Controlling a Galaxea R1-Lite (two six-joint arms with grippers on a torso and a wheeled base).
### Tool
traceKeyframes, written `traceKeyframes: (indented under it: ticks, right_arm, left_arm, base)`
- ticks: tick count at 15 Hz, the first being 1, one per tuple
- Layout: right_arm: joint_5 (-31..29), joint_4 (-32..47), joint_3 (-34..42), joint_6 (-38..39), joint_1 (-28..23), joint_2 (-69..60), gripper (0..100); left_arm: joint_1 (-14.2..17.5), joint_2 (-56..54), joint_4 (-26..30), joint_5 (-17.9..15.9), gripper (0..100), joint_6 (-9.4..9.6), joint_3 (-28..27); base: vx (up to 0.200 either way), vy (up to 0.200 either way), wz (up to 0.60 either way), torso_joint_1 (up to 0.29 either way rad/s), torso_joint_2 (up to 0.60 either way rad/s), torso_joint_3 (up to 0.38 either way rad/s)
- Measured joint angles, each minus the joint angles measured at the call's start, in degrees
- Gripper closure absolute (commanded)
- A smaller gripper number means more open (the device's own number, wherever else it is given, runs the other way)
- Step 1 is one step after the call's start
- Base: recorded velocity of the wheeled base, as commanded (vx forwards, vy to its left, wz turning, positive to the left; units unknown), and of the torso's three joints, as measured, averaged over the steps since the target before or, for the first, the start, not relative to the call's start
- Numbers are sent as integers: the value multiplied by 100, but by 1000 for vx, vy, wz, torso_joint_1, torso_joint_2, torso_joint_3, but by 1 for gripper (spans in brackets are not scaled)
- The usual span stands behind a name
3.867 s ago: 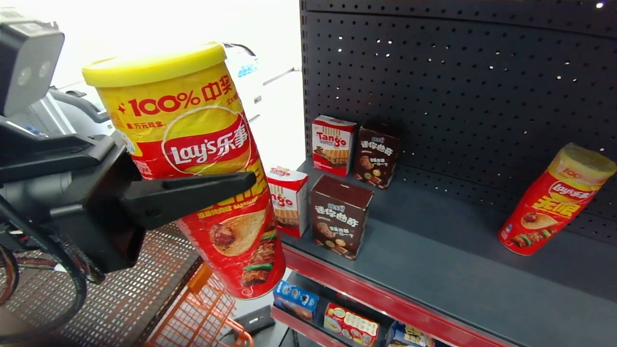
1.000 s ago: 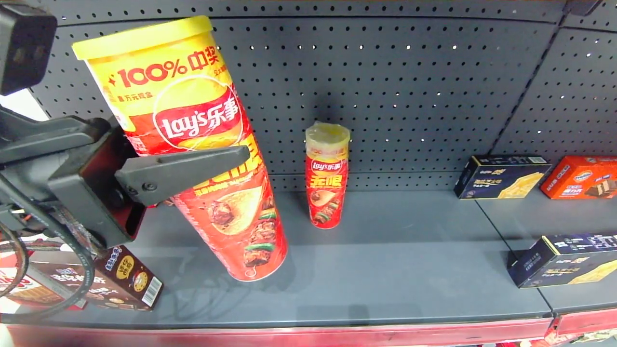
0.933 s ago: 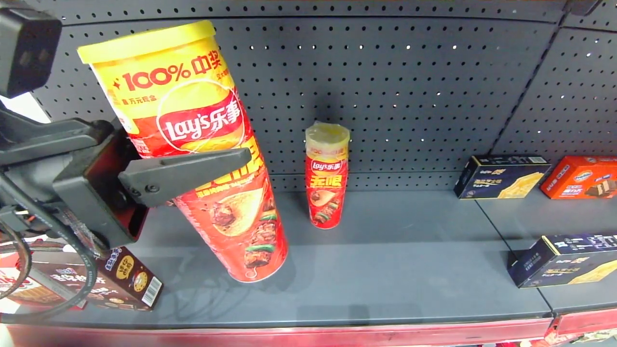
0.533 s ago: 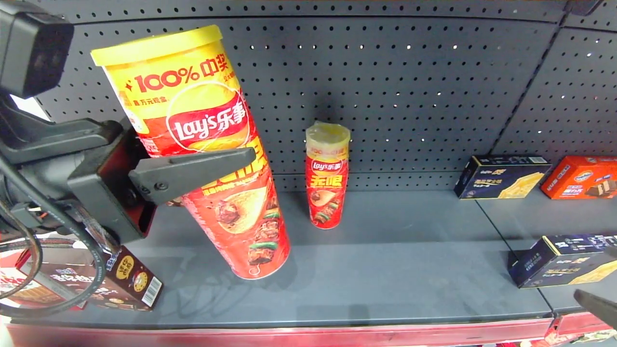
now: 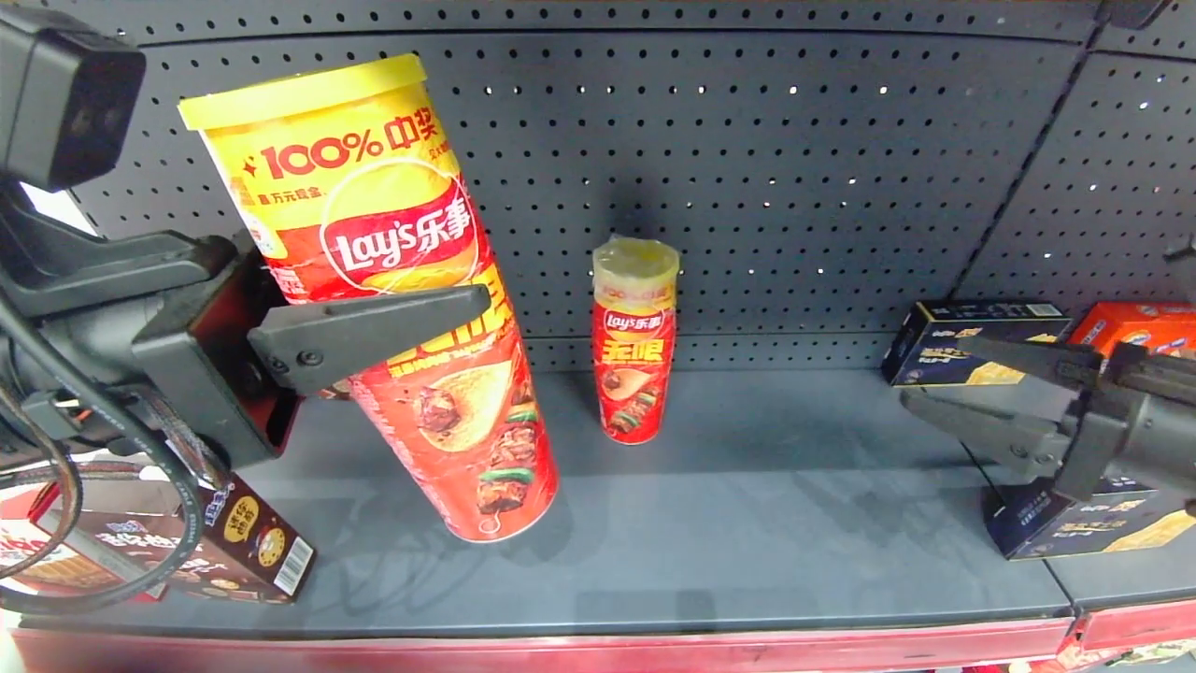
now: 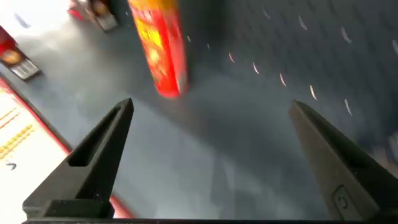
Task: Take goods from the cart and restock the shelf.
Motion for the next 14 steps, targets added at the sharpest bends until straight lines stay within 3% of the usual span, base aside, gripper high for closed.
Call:
traceKeyframes:
  ticks: [6, 14]
  right_arm:
    - [2737, -319, -1324, -635, 112, 1604, 0]
    - [2948, -673, -2588, -679, 204, 3078, 0]
  left_arm:
    - [20, 2, -2, -11, 100, -6, 17]
    - [107, 2, -11, -20, 100, 0, 17]
  base:
    - [0, 0, 0, 0, 0, 0]
    - [0, 0, 0, 0, 0, 0]
